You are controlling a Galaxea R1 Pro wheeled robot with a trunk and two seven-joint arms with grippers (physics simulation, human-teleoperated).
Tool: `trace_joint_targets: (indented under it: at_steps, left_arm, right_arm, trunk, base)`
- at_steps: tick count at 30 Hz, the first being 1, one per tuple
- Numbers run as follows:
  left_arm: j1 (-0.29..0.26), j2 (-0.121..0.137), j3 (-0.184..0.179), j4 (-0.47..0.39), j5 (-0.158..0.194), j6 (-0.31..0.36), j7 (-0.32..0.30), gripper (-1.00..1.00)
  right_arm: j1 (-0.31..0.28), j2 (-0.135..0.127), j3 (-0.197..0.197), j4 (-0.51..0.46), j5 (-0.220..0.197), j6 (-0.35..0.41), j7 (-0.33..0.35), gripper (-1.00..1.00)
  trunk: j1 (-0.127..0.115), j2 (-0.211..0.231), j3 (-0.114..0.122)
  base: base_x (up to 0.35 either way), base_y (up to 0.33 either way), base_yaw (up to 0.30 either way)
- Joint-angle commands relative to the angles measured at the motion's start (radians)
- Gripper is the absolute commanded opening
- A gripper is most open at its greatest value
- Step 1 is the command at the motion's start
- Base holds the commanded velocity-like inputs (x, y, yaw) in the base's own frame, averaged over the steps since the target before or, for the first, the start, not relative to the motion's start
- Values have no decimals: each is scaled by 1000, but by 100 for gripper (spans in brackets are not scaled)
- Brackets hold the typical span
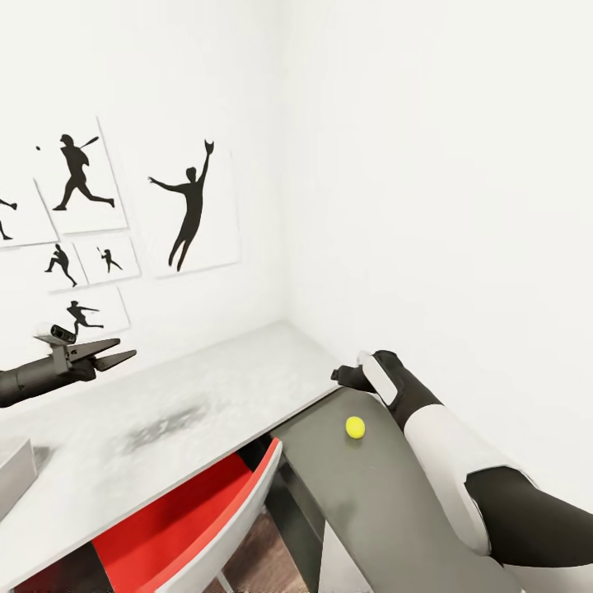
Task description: Put all the toys in the child's room - the three board games (two on the bed and one on the table), the two jigsaw puzzles on the table, and the tennis ball on the table - inside the toy box on the table in the child's room.
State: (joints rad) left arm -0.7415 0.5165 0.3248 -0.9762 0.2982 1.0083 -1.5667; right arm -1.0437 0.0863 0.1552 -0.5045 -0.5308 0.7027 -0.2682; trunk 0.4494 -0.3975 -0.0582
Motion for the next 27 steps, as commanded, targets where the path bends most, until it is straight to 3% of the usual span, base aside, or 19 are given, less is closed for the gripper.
trace_joint_targets:
  at_steps: [1,14,18,23,27]
  left_arm:
    - [-1,0,-1,-4,0,11,-4,100]
    - [0,10,-3,-55,4,20,-4,100]
    - [-14,2,-7,-76,4,32,-4,100]
    - [-38,-51,-31,-80,0,37,-4,100]
    - [-80,-124,-80,-73,-8,38,-4,100]
  right_arm:
    - [-1,-1,5,-1,-11,2,-9,100]
    - [-1,-30,1,0,-12,-4,-9,100]
    - [-1,-32,1,0,-12,-1,-10,100]
    - [-1,-31,1,0,-12,-1,-9,100]
    - [-1,-31,3,0,-12,0,-9,100]
  trunk:
    - [1,-2,-4]
    - [1,-2,-25]
    - [1,-2,-32]
    - [1,-2,-40]
    - [1,-2,-46]
  base:
    - [0,0,0]
    - [0,0,0]
    - [0,0,0]
    - [0,0,0]
    - [0,0,0]
